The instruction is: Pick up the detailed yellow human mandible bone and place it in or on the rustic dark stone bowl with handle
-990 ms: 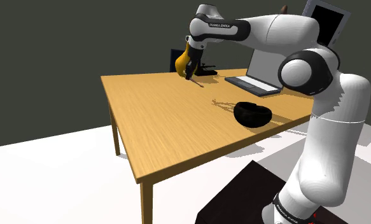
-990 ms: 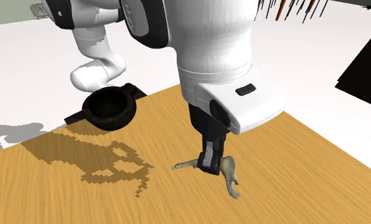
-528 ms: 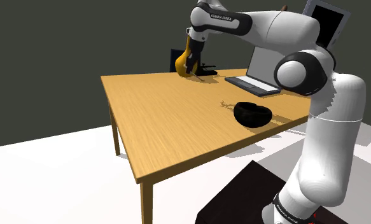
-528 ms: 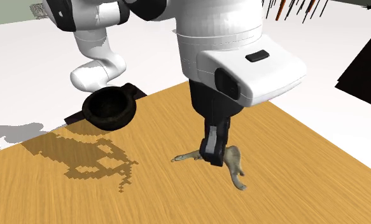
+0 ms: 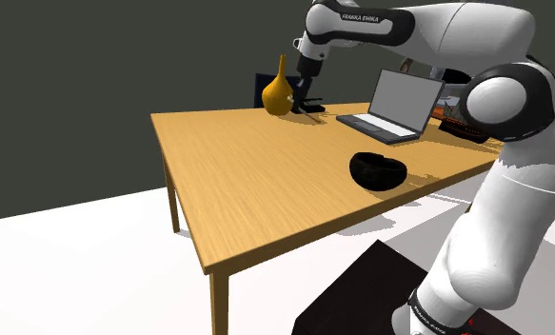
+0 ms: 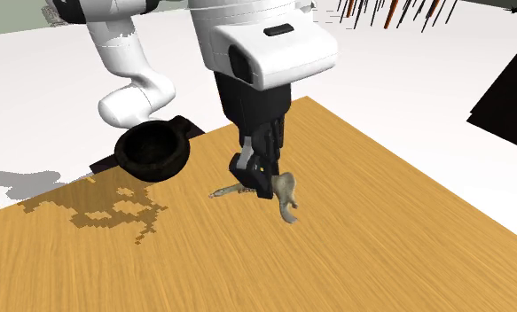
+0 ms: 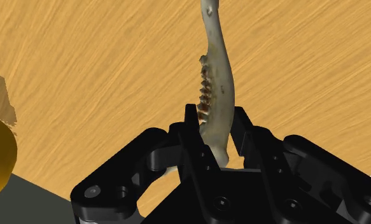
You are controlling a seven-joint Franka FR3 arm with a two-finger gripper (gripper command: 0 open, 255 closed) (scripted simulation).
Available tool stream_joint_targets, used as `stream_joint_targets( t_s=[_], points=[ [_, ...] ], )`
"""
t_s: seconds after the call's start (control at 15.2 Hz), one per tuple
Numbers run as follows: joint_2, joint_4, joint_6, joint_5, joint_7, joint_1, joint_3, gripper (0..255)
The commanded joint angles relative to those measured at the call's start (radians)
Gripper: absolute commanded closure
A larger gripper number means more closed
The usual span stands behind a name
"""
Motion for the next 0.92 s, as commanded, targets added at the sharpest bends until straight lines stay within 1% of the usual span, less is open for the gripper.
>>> stream_joint_targets(
  t_s=[0.0, 0.4, 0.86],
  points=[
    [-0.105, -0.125, 0.024, -0.029, 0.017, 0.012, 0.007, 255],
    [-0.358, -0.387, 0.038, -0.087, 0.05, 0.01, 0.03, 255],
    [-0.638, -0.619, -0.009, -0.129, 0.075, -0.014, 0.062, 255]
  ],
)
